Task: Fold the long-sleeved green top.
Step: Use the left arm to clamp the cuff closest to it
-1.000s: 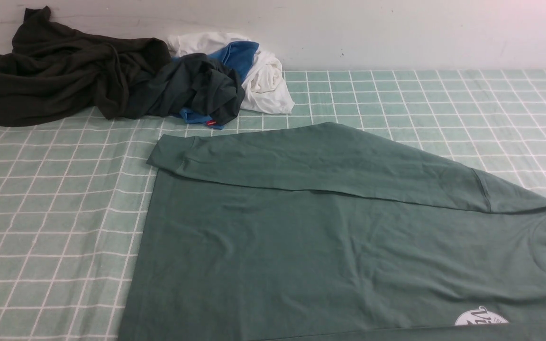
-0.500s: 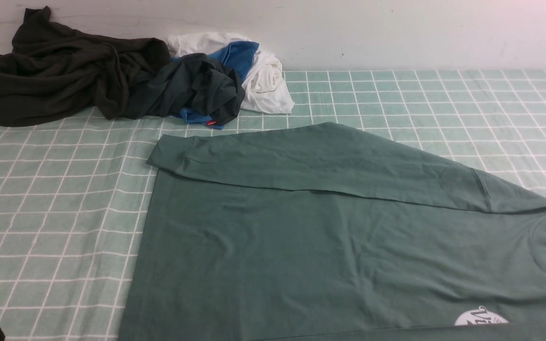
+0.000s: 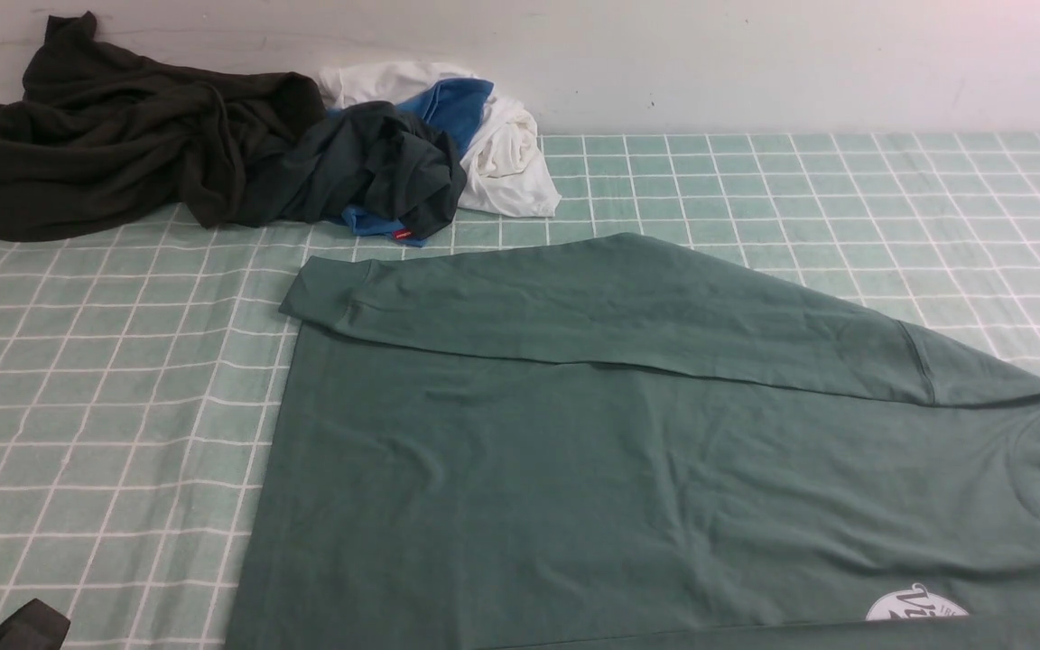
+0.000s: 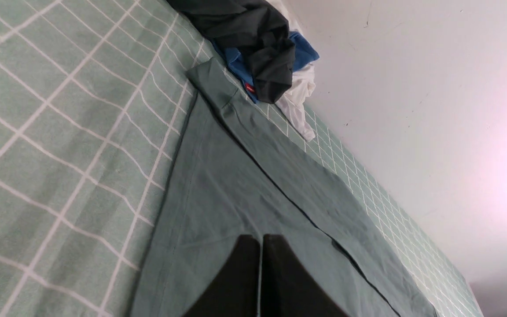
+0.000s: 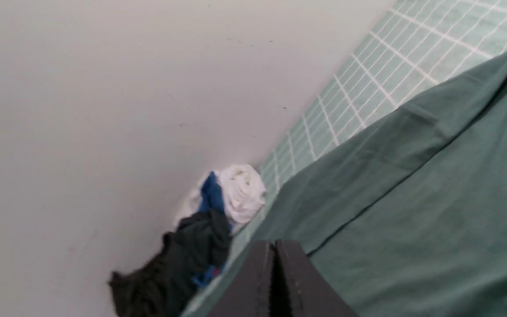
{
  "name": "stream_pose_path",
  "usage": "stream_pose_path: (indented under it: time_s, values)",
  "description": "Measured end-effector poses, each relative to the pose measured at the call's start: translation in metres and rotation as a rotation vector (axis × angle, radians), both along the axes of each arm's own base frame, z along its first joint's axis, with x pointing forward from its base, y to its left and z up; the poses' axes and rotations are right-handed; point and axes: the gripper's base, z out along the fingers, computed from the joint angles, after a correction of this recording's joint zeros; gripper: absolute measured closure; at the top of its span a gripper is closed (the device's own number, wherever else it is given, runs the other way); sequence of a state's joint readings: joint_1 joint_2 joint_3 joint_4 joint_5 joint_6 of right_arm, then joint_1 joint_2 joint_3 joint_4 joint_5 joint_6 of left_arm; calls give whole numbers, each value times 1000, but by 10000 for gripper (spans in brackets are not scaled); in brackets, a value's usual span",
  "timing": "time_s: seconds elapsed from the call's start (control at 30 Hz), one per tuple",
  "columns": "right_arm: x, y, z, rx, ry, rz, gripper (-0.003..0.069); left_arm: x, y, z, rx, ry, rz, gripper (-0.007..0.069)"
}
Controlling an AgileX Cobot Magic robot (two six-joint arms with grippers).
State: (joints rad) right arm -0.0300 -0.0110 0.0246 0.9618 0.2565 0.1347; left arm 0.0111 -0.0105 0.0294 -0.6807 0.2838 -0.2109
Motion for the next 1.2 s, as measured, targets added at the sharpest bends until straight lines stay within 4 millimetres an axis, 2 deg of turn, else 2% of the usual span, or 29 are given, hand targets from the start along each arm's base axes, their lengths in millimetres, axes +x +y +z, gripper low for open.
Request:
stream_pose_path:
  time_s: [0.07, 0.2, 0.3, 0.37, 0.43, 0.47, 0.5, 0.57, 0.6, 0.7, 0.73, 0.77, 0.8, 0.83, 0.87, 0.93, 1.07, 1.1, 1.17, 1.2]
  values:
    - [0, -1, 1, 35, -9, -9, 673, 0, 0, 1, 12, -6, -2, 628]
    - [0, -4, 3, 42, -32, -42, 673, -2, -1, 21, 102, -74, -19, 628]
    - [0, -3, 2, -37, -30, -35, 673, -10, -5, 56, 270, -157, -79, 628]
    - [0, 0, 7, -170, -25, 0, 673, -9, -9, 77, 382, -123, -152, 628]
    - [1, 1, 25, -305, -29, 24, 673, -3, -12, 92, 474, -39, -224, 628]
    - [1, 2, 24, -312, -21, 27, 673, 0, -12, 92, 483, -15, -236, 628]
    - [6, 2, 44, -424, -14, 43, 673, 8, -13, 107, 571, 70, -305, 628]
    - [10, 3, 56, -491, 3, 61, 673, 17, -12, 117, 646, 146, -361, 628]
    - [20, 5, 75, -606, 41, 111, 673, 28, -11, 128, 743, 238, -430, 627]
    - [43, 10, 105, -810, 149, 267, 673, 53, -6, 142, 925, 421, -588, 617]
    - [56, 12, 112, -884, 226, 365, 673, 62, -7, 143, 974, 476, -651, 605]
    - [63, 14, 119, -912, 272, 440, 673, 69, -9, 143, 1010, 511, -704, 592]
    - [65, 14, 117, -915, 284, 447, 673, 71, -10, 143, 1010, 514, -716, 589]
    - [77, 18, 123, -935, 359, 558, 673, 80, -17, 138, 1057, 551, -791, 564]
    - [85, 22, 121, -936, 440, 683, 673, 89, -25, 130, 1094, 582, -871, 533]
    - [94, 30, 116, -935, 514, 810, 673, 98, -39, 119, 1124, 625, -979, 484]
    - [95, 51, 98, -978, 648, 1073, 673, 115, -68, 91, 1161, 711, -1165, 368]
    - [95, 54, 92, -1007, 686, 1106, 673, 120, -76, 81, 1170, 734, -1206, 326]
    - [93, 58, 88, -1038, 708, 1130, 673, 125, -83, 73, 1176, 748, -1230, 300]
    - [91, 59, 84, -1078, 736, 1141, 673, 133, -91, 61, 1184, 761, -1256, 272]
